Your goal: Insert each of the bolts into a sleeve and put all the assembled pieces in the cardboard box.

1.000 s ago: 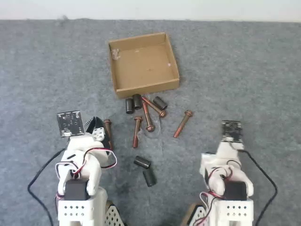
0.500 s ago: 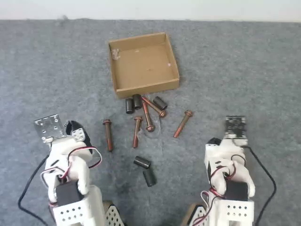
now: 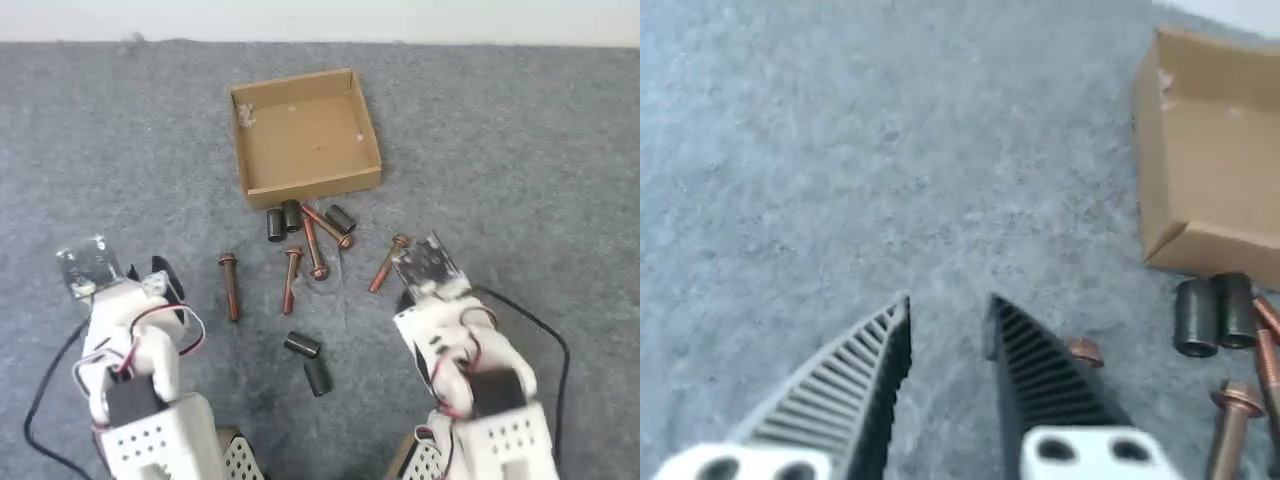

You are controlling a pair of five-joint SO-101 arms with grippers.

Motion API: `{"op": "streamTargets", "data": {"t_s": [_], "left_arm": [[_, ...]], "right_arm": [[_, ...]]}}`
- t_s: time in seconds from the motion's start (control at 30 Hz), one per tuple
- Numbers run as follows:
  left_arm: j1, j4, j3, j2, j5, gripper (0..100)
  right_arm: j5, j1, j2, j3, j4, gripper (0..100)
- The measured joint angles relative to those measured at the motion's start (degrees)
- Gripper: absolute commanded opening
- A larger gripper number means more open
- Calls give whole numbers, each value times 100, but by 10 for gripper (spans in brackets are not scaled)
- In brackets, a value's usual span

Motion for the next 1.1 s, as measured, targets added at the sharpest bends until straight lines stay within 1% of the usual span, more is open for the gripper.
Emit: {"op": "streamTargets", "data": {"t_s": [0.13,0.2,0.27,0.33,0.43,0.57,0.67,0.83,0.97,1.1], "left_arm": [[-246,-686,-264,1231,-9,160],[-387,-1169,-334,1802,-35,160],[-492,-1574,-404,2338,-26,160],[-571,-1732,-554,2831,-26,160],[-615,-1811,-782,3455,-9,160],[-598,-1829,-1002,3991,-35,160],[-615,-1846,-1116,4211,-35,160],[-615,-1846,-1204,4387,-26,160],[-615,-1846,-1204,4387,-26,160],[-615,-1846,-1204,4387,-26,162]], "right_arm": [[-114,-484,1811,-888,-18,12],[-334,-791,2523,-1345,-18,43],[-519,-1134,3112,-1741,-18,98],[-686,-1547,3604,-1978,-26,124],[-1011,-2198,4176,-2171,-88,91],[-1196,-2778,4651,-2224,-475,81],[-1231,-2963,5046,-2224,-791,81],[-1231,-2998,5793,-2259,-1275,81],[-1090,-3068,5969,-2391,-1301,85],[-1055,-3297,5969,-2734,-1029,147]]}}
